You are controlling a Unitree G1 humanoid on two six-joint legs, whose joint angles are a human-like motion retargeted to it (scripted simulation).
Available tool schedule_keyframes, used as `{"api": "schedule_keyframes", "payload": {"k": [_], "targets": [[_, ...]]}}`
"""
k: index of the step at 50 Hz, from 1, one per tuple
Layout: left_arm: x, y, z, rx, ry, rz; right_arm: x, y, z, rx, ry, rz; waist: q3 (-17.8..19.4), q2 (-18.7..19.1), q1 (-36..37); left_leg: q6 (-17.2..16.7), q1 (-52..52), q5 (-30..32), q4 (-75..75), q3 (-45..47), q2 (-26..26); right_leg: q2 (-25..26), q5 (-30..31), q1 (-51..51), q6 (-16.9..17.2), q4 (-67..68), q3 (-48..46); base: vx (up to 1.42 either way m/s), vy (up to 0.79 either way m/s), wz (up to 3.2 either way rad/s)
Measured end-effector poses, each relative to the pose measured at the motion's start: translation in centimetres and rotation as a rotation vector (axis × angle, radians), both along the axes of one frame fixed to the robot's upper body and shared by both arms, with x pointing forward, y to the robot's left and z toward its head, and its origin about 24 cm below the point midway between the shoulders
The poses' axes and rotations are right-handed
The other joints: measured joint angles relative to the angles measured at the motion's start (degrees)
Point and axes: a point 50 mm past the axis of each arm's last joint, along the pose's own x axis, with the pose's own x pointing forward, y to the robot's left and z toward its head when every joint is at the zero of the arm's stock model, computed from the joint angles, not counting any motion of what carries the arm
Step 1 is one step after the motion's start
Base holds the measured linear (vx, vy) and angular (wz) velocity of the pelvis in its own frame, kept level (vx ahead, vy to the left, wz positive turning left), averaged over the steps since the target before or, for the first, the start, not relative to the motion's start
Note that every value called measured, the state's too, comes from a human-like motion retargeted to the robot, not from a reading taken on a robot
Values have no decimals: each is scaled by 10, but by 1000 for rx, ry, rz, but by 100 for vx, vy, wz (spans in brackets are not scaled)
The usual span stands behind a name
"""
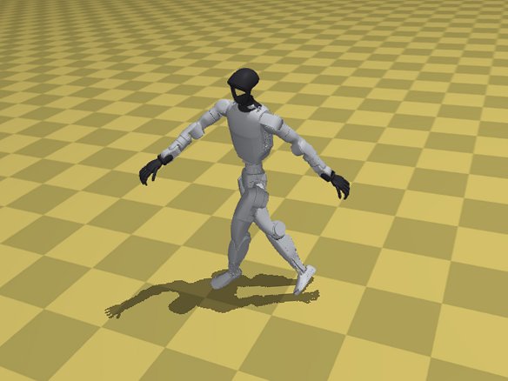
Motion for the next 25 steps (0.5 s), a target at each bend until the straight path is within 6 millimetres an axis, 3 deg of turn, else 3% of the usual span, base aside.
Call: {"api": "schedule_keyframes", "payload": {"k": [3, 5, 7, 9, 10, 12, 13, 15, 17, 20, 22, 25], "targets": [[-50, -11, 18, 52, 45, 273, 24, 77, 28, 91, -106, 258, -8, -27, 50, 31, 62, -15, -61, -81, 7, 20, 15, 36, 0, 25, 14, 83, -86, -188], [-65, -24, 20, 108, 73, 455, 27, 118, 31, 189, -137, 327, -8, -42, 69, 78, 95, -6, -76, -61, 36, 16, 42, 9, 0, 97, -73, 64, -64, -170], [-52, -32, 8, 137, 65, 517, 22, 136, 12, 268, -103, 317, -11, -50, 80, 100, 93, -28, -19, -34, 77, -36, 99, -76, 0, 238, -241, 50, -17, -137], [-20, -36, -12, 100, -4, 450, 6, 136, -26, 295, -9, 294, -27, -42, 72, 103, 87, -77, 56, -30, 102, -139, 122, -145, -6, 390, -386, 64, 39, -29], [0, -38, -23, 58, -54, 381, -7, 131, -50, 293, 56, 282, -37, -35, 61, 102, 91, -102, 85, -37, 102, -203, 112, -167, -16, 468, -449, 72, 35, 44], [58, -40, -44, -93, -183, 133, -40, 119, -99, 290, 212, 263, -55, -25, 36, 90, 98, -129, 118, -49, 120, -336, 78, -190, -109, 583, -567, 67, 5, 69], [93, -40, -51, -147, -248, -18, -60, 112, -122, 291, 286, 245, -58, -23, 15, 99, 96, -146, 144, -59, 124, -403, 70, -203, -136, 636, -605, 62, -5, 108], [166, -49, -57, -270, -304, -385, -105, 91, -165, 309, 447, 160, -57, -13, -30, 84, 129, -136, 105, -95, 111, -478, 33, -229, -188, 679, -620, 53, -10, 150], [240, -60, -48, -262, -328, -764, -161, 64, -201, 349, 567, -1, -54, -1, -94, 79, 144, -133, 97, -151, 113, -482, 16, -283, -167, 680, -567, 40, -31, 236], [342, -85, -13, -103, -395, -1196, -263, 27, -239, 410, 705, -347, -57, 17, -201, 73, 142, -137, 111, -248, 129, -451, -7, -344, -118, 622, -478, 34, -42, 281], [402, -105, 21, 21, -496, -1344, -335, 12, -249, 428, 800, -583, -47, 28, -269, 69, 141, -143, 126, -312, 141, -440, -24, -344, -101, 547, -437, 30, -46, 277], [472, -131, 81, 175, -634, -1472, -436, 13, -249, 467, 1024, -815, -42, 27, -353, 65, 132, -144, 129, -394, 156, -400, -65, -340, -76, 389, -335, 25, -55, 237]]}}
